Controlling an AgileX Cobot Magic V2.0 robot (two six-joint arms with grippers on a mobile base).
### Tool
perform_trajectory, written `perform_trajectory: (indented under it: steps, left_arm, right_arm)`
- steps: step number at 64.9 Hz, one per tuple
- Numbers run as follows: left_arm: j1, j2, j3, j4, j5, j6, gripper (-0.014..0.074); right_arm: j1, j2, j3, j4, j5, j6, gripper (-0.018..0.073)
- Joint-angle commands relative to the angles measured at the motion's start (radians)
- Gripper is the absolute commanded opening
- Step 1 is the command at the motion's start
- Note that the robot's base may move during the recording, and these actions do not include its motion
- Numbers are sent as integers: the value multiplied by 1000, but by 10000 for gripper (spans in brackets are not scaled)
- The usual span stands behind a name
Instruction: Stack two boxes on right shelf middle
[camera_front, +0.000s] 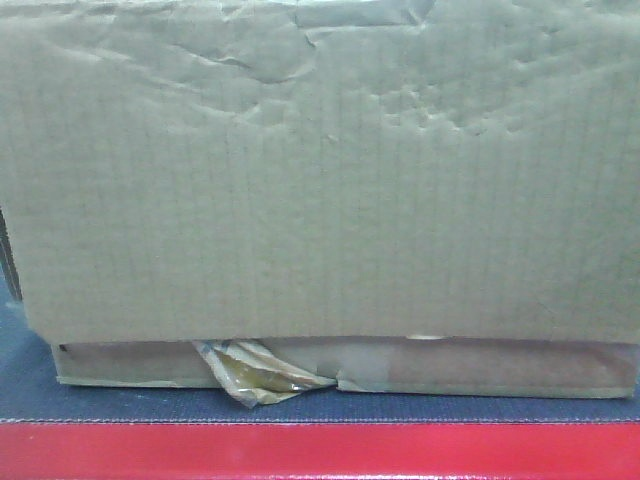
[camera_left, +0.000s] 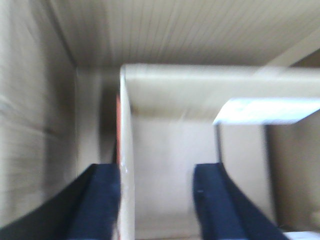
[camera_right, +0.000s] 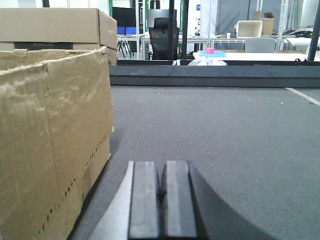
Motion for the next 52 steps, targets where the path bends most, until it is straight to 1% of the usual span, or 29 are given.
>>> perform_trajectory:
  steps: [1,5,8,14,19,23,31,33,40,45,52]
  left_arm:
    - [-1,-35,-38,79,9,9,331]
    - [-1,-53,-41,115,9,42,349]
    - [9,-68,-41,112,9,56,352]
    - [35,-87,-41,68,9,81,350]
    - [62,-92,-41,61,9,96,350]
    - [95,-94,-41,48,9,108,350]
    - [149,-94,-28,-39,9,144,350]
    - [158,-94,-18,-41,9,150,350]
    - [174,-94,43,-41,9,153,350]
    - [174,-94,95,-46,9,154,350]
    - [174,-94,169,-75,9,154,350]
  right_arm:
    - [-3,-2,0,-5,-20,0,-162]
    - [-3,-2,0,-5,-20,0,-162]
    - [-3,-2,0,-5,-20,0,-162]
    - [-3,-2,0,-5,-20,0,-162]
    - [-3,-2,0,-5,-20,0,-162]
    - [-3,-2,0,-5,-20,0,-162]
    - [-3,-2,0,-5,-20,0,-162]
    - [-3,-2,0,-5,-20,0,-162]
    - [-3,-2,0,-5,-20,0,-162]
    - [-3,-2,0,-5,-20,0,-162]
    - [-3,-2,0,-5,-20,0,-162]
